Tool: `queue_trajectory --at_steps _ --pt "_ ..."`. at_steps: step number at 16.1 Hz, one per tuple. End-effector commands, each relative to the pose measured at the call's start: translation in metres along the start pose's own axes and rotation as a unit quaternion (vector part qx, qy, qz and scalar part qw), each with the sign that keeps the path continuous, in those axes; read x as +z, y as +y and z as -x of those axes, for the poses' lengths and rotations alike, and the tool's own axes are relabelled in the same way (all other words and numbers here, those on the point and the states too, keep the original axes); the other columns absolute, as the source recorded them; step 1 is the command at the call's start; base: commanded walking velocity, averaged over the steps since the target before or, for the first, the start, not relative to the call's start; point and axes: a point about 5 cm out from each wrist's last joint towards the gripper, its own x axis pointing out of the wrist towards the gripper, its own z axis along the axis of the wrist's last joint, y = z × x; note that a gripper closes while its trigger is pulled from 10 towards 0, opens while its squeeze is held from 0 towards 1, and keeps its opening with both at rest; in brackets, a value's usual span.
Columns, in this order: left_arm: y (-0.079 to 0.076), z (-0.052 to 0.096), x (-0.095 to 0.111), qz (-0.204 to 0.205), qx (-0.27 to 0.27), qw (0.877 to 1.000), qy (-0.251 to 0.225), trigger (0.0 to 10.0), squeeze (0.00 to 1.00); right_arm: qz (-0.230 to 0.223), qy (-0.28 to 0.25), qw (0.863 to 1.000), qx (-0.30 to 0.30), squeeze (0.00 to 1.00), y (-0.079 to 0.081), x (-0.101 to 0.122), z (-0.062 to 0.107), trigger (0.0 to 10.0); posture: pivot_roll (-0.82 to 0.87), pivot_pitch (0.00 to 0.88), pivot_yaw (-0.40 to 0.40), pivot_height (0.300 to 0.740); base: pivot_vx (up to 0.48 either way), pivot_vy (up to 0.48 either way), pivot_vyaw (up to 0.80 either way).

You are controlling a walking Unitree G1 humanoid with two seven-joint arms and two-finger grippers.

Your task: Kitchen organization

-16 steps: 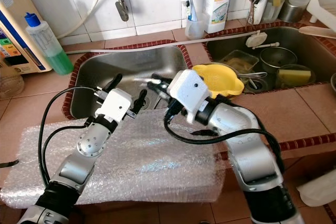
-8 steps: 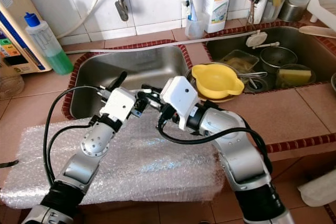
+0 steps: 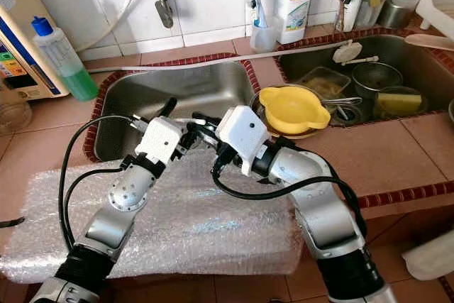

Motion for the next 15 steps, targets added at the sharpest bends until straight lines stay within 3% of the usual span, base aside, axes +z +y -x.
queue_trajectory --at_steps 1,2,10,12,13,15 --pt "0.0064 0.0019 0.0016 0.000 0.009 1.000 -0.006 0.0 0.00 0.001 0.015 1.000 -0.012 0.00 -0.0010 -0.0058 0.0019 0.4 -0.35 0.159 0.148 0.740 0.000 0.000 0.00" --pt "0.0062 0.0023 0.0014 0.000 0.009 1.000 -0.005 0.0 0.00 0.003 0.016 1.000 -0.010 0.00 -0.0003 -0.0064 0.0017 0.0 -0.35 0.160 0.148 0.740 0.000 0.000 0.00" --pt "0.0060 0.0030 0.0006 -0.005 0.008 1.000 -0.003 0.0 0.00 0.019 0.024 1.000 0.003 0.00 -0.0026 -0.0086 0.0043 0.0 -0.35 0.162 0.148 0.740 0.000 0.000 0.00" --pt "0.0064 0.0034 0.0007 -0.006 0.009 1.000 -0.003 0.0 0.00 0.020 0.026 0.999 0.005 0.00 -0.0015 -0.0090 0.0049 3.1 -0.35 0.164 0.148 0.740 0.000 0.000 0.00" --pt "0.0064 0.0034 0.0005 -0.006 0.009 1.000 -0.003 0.0 0.00 0.021 0.028 0.999 0.005 0.00 -0.0012 -0.0094 0.0051 10.0 -0.35 0.164 0.148 0.740 0.000 0.000 0.00" --pt "0.0068 0.0035 0.0005 -0.009 0.010 1.000 -0.003 0.0 0.00 0.024 0.031 0.999 0.007 0.00 -0.0007 -0.0103 0.0055 10.0 -0.36 0.164 0.149 0.740 0.000 0.000 0.00"
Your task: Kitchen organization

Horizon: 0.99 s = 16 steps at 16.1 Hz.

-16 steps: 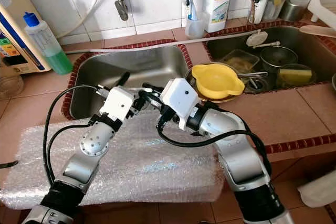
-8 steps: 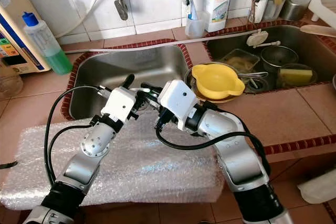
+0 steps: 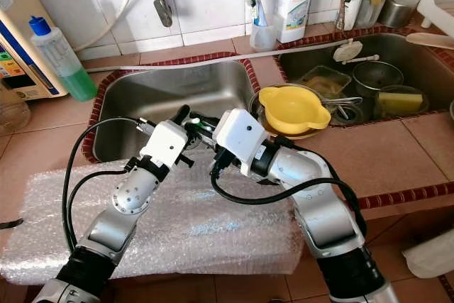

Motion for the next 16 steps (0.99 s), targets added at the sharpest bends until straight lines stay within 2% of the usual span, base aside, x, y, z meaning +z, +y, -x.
queue_trajectory --at_steps 1,2,3,4,5,13,14,16 --pt "0.015 0.002 0.000 -0.005 0.032 0.999 -0.002 2.0 0.00 -0.002 0.038 0.999 -0.001 0.00 -0.001 -0.013 0.007 10.0 -0.35 0.163 0.148 0.740 0.000 0.000 0.00" --pt "0.016 0.002 0.000 -0.009 0.035 0.999 -0.001 6.5 0.00 0.000 0.039 0.999 -0.002 0.00 -0.001 -0.013 0.007 10.0 -0.35 0.163 0.148 0.740 0.000 0.000 0.00" --pt "0.017 0.002 0.000 -0.015 0.037 0.999 0.000 10.0 0.00 0.003 0.039 0.999 -0.003 0.00 -0.002 -0.013 0.007 10.0 -0.35 0.163 0.148 0.740 0.000 0.000 0.00" --pt "0.017 0.003 0.000 -0.014 0.037 0.999 0.001 10.0 0.00 -0.002 0.039 0.999 -0.002 0.18 -0.002 -0.013 0.007 10.0 -0.35 0.163 0.148 0.740 0.000 0.000 0.00" --pt "0.017 0.003 -0.001 -0.014 0.037 0.999 0.002 10.0 0.00 -0.006 0.039 0.999 -0.004 1.00 -0.003 -0.014 0.007 10.0 -0.35 0.162 0.148 0.740 0.000 0.000 0.00" --pt "0.018 0.004 -0.003 -0.022 0.041 0.999 0.007 10.0 0.00 -0.010 0.037 0.999 0.004 1.00 -0.004 -0.010 0.007 10.0 -0.35 0.163 0.148 0.740 0.000 0.000 0.00" --pt "0.019 0.005 -0.007 -0.027 0.045 0.998 0.021 10.0 0.00 -0.013 0.039 0.999 0.000 1.00 -0.006 -0.007 0.012 10.0 -0.34 0.163 0.144 0.740 0.000 0.000 0.00" --pt "0.018 0.005 -0.015 -0.033 0.048 0.997 0.047 10.0 0.00 -0.039 0.046 0.998 0.008 1.00 -0.001 -0.006 0.022 10.0 -0.34 0.163 0.144 0.740 0.000 0.000 0.00"
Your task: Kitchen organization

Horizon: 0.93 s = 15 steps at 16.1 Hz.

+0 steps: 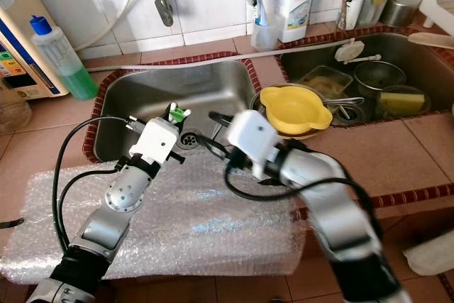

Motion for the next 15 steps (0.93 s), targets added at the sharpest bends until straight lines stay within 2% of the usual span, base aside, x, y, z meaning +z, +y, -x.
queue_trajectory --at_steps 1,4,7,10,11,12,13,15 --pt "0.002 -0.001 -0.008 -0.008 0.006 1.000 0.025 10.0 0.00 -0.011 -0.005 1.000 0.012 1.00 0.006 0.004 0.003 10.0 -0.34 0.165 0.144 0.740 0.000 0.000 0.00" --pt "-0.012 -0.016 -0.013 0.019 -0.024 0.998 0.061 10.0 0.00 -0.095 0.001 0.995 -0.003 1.00 0.020 -0.001 0.012 10.0 -0.36 0.169 0.148 0.740 0.000 0.000 0.00" --pt "-0.021 -0.029 -0.015 0.035 -0.046 0.995 0.087 10.0 0.00 -0.120 0.007 0.993 -0.004 1.00 0.028 0.000 0.016 10.0 -0.37 0.175 0.152 0.740 0.000 0.000 0.00" --pt "-0.032 -0.042 -0.019 0.071 -0.069 0.987 0.126 10.0 0.00 -0.128 0.012 0.992 -0.002 1.00 0.036 0.003 0.017 10.0 -0.38 0.180 0.159 0.740 0.000 0.000 0.00" --pt "-0.036 -0.045 -0.020 0.082 -0.075 0.984 0.141 10.0 0.66 -0.131 0.012 0.991 0.000 1.00 0.037 0.004 0.016 10.0 -0.39 0.179 0.161 0.740 0.000 0.000 0.00" --pt "-0.039 -0.047 -0.019 0.092 -0.078 0.982 0.145 10.0 0.69 -0.132 0.014 0.991 0.002 1.00 0.038 0.005 0.016 10.0 -0.39 0.180 0.163 0.740 0.000 0.000 0.00" --pt "-0.040 -0.049 -0.019 0.100 -0.080 0.981 0.148 10.0 1.00 -0.131 0.018 0.991 -0.001 1.00 0.038 0.006 0.017 10.0 -0.39 0.180 0.164 0.740 0.000 0.000 0.00" --pt "-0.039 -0.050 -0.019 0.104 -0.074 0.980 0.150 10.0 1.00 -0.129 0.032 0.991 -0.022 1.00 0.034 0.003 0.018 10.0 -0.39 0.179 0.166 0.740 0.000 0.000 0.00"
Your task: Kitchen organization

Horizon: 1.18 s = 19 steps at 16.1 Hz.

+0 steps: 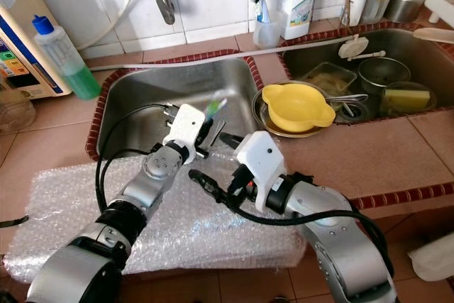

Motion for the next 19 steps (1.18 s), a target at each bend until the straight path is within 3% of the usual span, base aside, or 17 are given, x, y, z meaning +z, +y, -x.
queue_trajectory --at_steps 1,5,11,15,19 --pt "-0.002 0.000 -0.008 0.006 -0.004 1.000 0.022 10.0 1.00 0.003 0.000 1.000 -0.016 1.00 -0.001 0.003 0.002 10.0 -0.39 0.180 0.165 0.740 0.000 0.000 0.00" --pt "0.006 0.000 -0.012 0.028 0.014 0.999 0.030 10.0 1.00 -0.057 -0.001 0.996 -0.075 1.00 -0.012 0.000 0.004 10.0 -0.39 0.179 0.165 0.740 0.000 0.000 0.00" --pt "0.019 -0.001 -0.010 0.042 0.043 0.998 0.025 10.0 1.00 -0.059 -0.004 0.994 -0.090 1.00 -0.012 0.002 0.005 10.0 -0.39 0.174 0.169 0.740 0.000 0.000 0.00" --pt "0.040 0.003 -0.008 0.086 0.086 0.993 0.007 10.0 1.00 -0.059 -0.010 0.993 -0.098 1.00 -0.014 0.005 0.005 10.0 -0.38 0.167 0.167 0.740 0.000 0.000 0.00" --pt "0.064 0.012 -0.001 0.078 0.144 0.985 -0.049 10.0 1.00 -0.054 -0.036 0.993 -0.101 1.00 -0.011 0.016 0.000 10.0 -0.38 0.161 0.161 0.740 0.000 0.000 0.00"
